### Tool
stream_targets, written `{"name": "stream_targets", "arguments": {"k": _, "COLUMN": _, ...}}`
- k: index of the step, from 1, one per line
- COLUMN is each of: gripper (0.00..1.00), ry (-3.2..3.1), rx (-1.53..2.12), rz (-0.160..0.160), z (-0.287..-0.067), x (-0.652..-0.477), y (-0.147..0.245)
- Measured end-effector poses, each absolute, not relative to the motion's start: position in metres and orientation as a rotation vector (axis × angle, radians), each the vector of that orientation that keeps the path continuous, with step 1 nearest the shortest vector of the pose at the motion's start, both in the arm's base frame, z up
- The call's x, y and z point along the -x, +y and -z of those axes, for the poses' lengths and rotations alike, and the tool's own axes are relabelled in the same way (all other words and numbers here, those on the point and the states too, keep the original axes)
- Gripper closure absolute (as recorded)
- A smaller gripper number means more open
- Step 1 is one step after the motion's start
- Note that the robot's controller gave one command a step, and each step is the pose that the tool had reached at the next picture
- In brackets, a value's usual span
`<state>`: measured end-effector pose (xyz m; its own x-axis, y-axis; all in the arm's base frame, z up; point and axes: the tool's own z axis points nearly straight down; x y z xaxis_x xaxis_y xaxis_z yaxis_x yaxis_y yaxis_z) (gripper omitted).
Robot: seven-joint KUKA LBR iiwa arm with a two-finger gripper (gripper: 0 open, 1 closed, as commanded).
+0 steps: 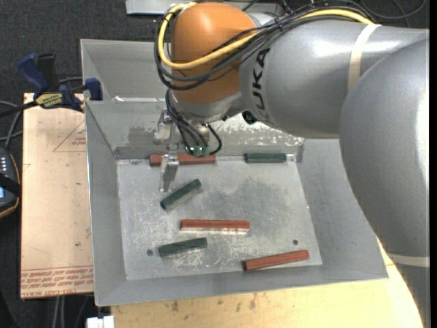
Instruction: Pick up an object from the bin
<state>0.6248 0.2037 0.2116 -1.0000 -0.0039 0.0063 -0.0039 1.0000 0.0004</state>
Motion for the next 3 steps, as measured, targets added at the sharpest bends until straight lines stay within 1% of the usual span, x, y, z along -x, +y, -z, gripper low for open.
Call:
{"name": "stream_targets", "arguments": {"k": 1, "gripper": 0.00, "ry": -3.143, "rx": -0.001, "rz": 0.002, "z": -0.217, "x": -0.626, "y": 0.203}}
{"name": "stream_targets", "arguments": {"k": 2, "gripper": 0.00, "ry": -3.148, "rx": -0.057, "rz": 0.005, "z": -0.171, "x": -0.607, "y": 0.184}}
{"name": "stream_targets", "arguments": {"k": 3, "gripper": 0.00, "ry": -3.137, "rx": -0.240, "rz": 0.002, "z": -0.104, "x": -0.596, "y": 0.181}}
